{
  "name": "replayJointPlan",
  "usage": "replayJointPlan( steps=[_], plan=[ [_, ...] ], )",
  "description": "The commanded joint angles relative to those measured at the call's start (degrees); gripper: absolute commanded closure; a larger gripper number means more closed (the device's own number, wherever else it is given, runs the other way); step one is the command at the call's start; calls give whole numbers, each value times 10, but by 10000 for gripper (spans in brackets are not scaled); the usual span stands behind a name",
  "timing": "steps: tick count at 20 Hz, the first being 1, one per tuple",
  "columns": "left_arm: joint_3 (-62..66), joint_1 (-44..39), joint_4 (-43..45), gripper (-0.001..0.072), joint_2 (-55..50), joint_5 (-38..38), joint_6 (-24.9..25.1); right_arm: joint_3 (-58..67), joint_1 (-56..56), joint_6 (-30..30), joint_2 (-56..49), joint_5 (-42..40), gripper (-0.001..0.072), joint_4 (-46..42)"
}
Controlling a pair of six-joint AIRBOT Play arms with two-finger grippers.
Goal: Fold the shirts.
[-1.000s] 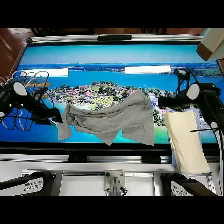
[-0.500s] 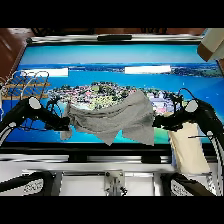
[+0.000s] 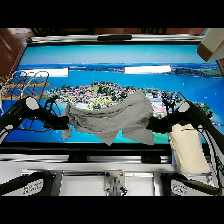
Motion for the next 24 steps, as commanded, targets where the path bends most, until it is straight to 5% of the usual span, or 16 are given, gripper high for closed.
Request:
replayJointPlan(
  steps=[1,3,9,14,20,24],
  plan=[
    [18,0,2,671,25,-2,8,0,0,-35,-19,-12,477,73],
    [65,0,29,671,32,-20,8,18,0,-52,-17,6,647,103],
    [471,0,220,672,43,-180,30,284,0,-116,134,42,648,61],
    [843,50,311,672,78,-145,-21,562,0,-92,277,-12,648,9],
    [671,82,309,672,282,44,-117,618,0,-9,383,-52,648,-48],
    [603,82,309,672,301,-26,-123,618,0,18,369,-10,648,-91]
  ],
)
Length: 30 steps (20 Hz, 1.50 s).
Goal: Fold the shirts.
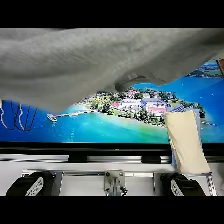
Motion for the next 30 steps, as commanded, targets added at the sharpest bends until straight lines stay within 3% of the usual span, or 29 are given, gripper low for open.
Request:
replayJointPlan(
  steps=[1,3,5,7,10,13,15,19,20,21,22,23,24,27,30],
  plan=[
    [-69,3,4,672,21,-50,-18,9,0,30,-13,60,648,-51],
    [-139,3,4,672,8,-89,2,1,0,37,-58,161,647,-76],
    [-240,3,1,672,-7,-82,3,-45,0,37,-107,252,647,-91],
    [-352,3,-35,672,-35,-42,3,-133,0,36,-150,266,647,-94],
    [-486,2,-143,672,-109,103,3,-280,0,36,-224,137,647,-92],
    [-505,2,-227,672,-225,223,3,-321,0,41,-336,23,647,-61],
    [-483,2,-270,671,-298,261,3,-321,0,41,-394,-28,647,-12],
    [-443,2,-344,644,-382,262,3,-321,0,41,-425,-84,647,44],
    [-443,2,-353,527,-386,251,3,-321,0,41,-422,-78,647,47],
    [-442,4,-352,296,-384,225,3,-321,0,40,-418,-66,647,47],
    [-436,9,-352,141,-383,184,8,-321,0,40,-413,-50,647,45],
    [-419,18,-352,97,-381,112,38,-321,0,38,-407,-33,647,45],
    [-396,29,-349,97,-381,26,82,-321,0,35,-398,-14,647,44],
    [-358,55,-260,101,-372,-199,98,-321,0,34,-376,39,647,35],
    [-440,57,-247,100,-324,-240,107,-321,0,34,-365,101,647,14]
  ],
)
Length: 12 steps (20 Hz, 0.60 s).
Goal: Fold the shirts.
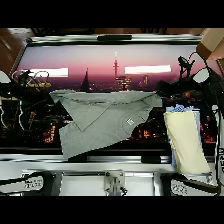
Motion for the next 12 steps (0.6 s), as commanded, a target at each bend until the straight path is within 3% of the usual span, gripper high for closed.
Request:
replayJointPlan(
  steps=[1,5,9,12],
  plan=[
    [-88,4,29,100,47,-102,20,0,0,-2,11,82,647,-20],
    [-236,-5,14,100,80,-50,31,0,1,-4,11,104,647,-26],
    [-299,-8,-67,100,80,23,33,0,1,-4,11,84,647,-26],
    [-335,-23,-68,100,79,73,33,0,1,-4,11,68,647,-26]
  ],
)
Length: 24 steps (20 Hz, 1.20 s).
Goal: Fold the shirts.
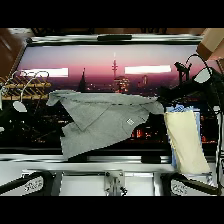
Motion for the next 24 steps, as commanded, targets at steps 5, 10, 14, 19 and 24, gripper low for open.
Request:
replayJointPlan(
  steps=[5,10,14,19,24],
  plan=[
    [-47,-33,-40,104,2,85,3,0,1,0,0,-24,647,-10],
    [-47,-99,-36,118,2,110,0,0,1,1,0,-26,647,-9],
    [-47,-120,-36,323,2,117,-11,0,1,1,0,-26,647,-9],
    [-46,-120,-36,321,2,116,-11,0,1,2,0,-26,646,-9],
    [-28,-113,-35,303,2,112,3,2,0,1,1,-21,106,-11]
  ],
)
